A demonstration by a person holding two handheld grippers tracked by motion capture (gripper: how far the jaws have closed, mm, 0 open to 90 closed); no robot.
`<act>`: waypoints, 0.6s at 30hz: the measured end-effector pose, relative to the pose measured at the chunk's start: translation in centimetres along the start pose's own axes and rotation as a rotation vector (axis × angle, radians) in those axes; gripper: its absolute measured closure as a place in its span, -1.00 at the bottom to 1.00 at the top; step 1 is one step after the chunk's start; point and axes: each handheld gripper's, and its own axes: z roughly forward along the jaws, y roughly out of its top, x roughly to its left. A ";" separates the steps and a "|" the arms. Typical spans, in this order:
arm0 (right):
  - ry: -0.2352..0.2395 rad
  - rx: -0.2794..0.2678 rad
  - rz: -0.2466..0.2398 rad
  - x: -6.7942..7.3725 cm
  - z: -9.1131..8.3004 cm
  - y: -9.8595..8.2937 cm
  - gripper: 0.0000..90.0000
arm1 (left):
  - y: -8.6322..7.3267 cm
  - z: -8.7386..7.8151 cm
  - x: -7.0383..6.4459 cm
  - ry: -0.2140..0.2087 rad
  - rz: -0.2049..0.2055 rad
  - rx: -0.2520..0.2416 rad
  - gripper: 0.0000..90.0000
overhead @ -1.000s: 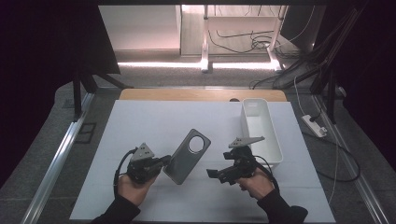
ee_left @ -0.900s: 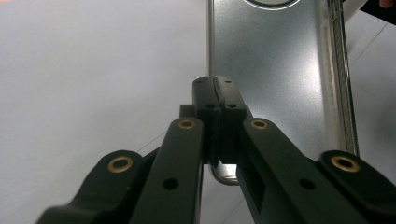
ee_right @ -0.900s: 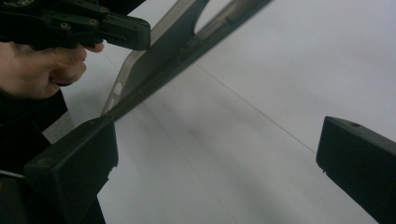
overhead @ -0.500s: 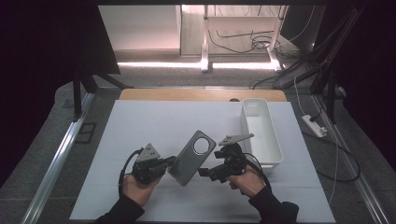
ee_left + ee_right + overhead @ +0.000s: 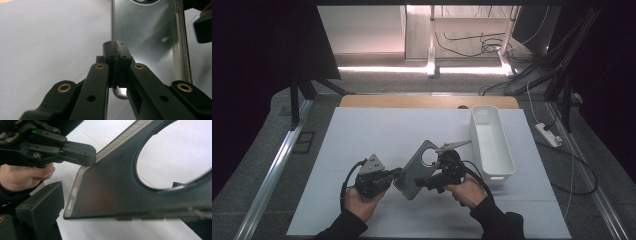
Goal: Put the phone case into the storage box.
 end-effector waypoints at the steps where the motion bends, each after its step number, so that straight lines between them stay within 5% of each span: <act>1: -0.007 0.000 -0.001 0.0 0.1 0.0 -1.00 | 0.0 0.0 0.0 -0.001 0.000 0.000 0.98; 8: 0.011 -0.006 0.036 -0.1 0.5 0.2 -0.98 | 0.0 -0.1 -0.1 0.000 0.004 -0.002 0.98; 18: 0.052 -0.020 0.121 -0.8 0.4 0.3 -0.10 | 0.1 -0.2 -0.3 -0.001 0.012 -0.010 0.98</act>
